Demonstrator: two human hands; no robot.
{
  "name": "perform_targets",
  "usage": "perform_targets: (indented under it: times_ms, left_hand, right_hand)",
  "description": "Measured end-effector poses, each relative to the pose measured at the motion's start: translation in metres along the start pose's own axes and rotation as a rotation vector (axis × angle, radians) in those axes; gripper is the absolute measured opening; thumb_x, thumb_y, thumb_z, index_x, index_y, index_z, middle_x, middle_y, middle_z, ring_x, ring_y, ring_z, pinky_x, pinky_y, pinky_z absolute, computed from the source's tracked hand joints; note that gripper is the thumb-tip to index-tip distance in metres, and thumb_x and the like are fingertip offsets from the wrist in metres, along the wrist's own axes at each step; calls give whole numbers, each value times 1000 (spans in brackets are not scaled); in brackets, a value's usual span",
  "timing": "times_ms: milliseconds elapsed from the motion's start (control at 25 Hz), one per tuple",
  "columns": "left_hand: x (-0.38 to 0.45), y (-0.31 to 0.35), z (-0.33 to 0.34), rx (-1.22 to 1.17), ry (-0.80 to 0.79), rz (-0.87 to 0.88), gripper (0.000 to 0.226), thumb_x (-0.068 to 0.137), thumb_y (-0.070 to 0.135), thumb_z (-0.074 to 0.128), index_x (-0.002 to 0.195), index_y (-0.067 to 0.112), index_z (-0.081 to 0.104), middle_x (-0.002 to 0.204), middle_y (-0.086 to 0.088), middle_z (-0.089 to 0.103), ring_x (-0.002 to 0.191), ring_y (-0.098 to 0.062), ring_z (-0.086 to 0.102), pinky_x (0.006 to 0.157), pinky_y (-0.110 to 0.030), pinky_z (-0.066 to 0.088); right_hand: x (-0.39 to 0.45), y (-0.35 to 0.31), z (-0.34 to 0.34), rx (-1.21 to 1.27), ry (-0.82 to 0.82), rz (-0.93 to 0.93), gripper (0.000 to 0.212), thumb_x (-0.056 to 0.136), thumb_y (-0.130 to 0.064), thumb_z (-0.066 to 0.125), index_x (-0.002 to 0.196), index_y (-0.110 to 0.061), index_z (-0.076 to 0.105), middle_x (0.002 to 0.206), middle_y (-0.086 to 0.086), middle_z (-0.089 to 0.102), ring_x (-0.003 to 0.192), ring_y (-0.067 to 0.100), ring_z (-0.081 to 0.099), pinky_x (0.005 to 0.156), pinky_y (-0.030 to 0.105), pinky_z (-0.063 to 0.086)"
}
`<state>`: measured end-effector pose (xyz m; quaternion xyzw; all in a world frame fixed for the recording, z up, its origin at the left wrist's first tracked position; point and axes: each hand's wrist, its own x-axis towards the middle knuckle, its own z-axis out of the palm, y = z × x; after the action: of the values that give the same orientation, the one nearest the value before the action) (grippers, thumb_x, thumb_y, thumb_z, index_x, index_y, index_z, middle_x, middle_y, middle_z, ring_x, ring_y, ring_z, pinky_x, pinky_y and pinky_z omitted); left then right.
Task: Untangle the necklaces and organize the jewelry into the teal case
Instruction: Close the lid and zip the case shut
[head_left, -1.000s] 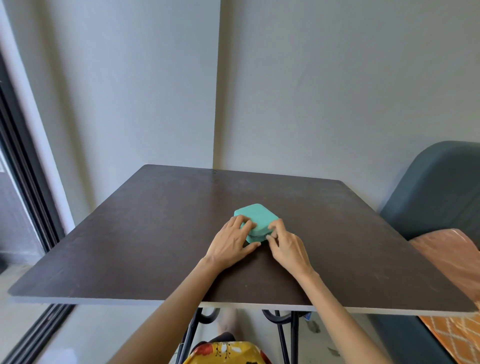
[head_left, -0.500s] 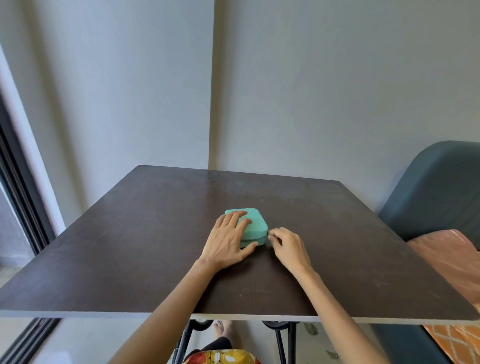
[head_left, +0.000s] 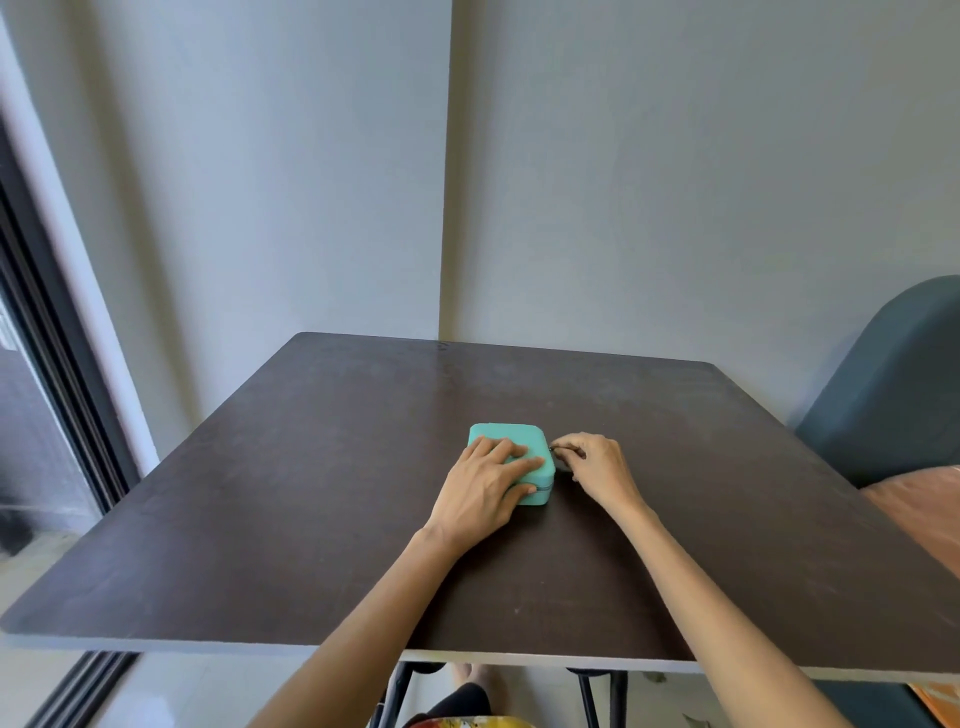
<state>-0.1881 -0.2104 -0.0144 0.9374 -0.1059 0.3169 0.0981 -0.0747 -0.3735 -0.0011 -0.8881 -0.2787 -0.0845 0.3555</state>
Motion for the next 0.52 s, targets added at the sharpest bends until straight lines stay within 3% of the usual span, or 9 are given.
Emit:
perform_targets:
  times_ms: [160,360,520]
  left_hand:
    - [0,-6,2,-37,0,20,33,92,38,50,121,27,61,112,4,60,95,-19,51,92,-30,41]
    - [4,-7,-2,-33,-86,12,34,93,40,47,124,29,57,115,5,57,99,-18,50,85,-29,43]
    - [5,-4,-8,-41,-162,-22,35,95,38,47,128,30,55,121,4,55,107,-17,48,87,-30,44]
  right_hand:
    - [25,-4,14,9,-29,-15,21,88,-8,55,94,-15,74,90,-1,71,78,11,60,68,19,39]
    - [29,-7,25,55,-32,23,23,87,-11,54,96,-19,74,91,-3,73,81,11,62,67,23,43]
    - [27,-11,23,88,-40,79,27,86,-10,53,96,-23,75,90,-4,74,77,6,61,61,14,42]
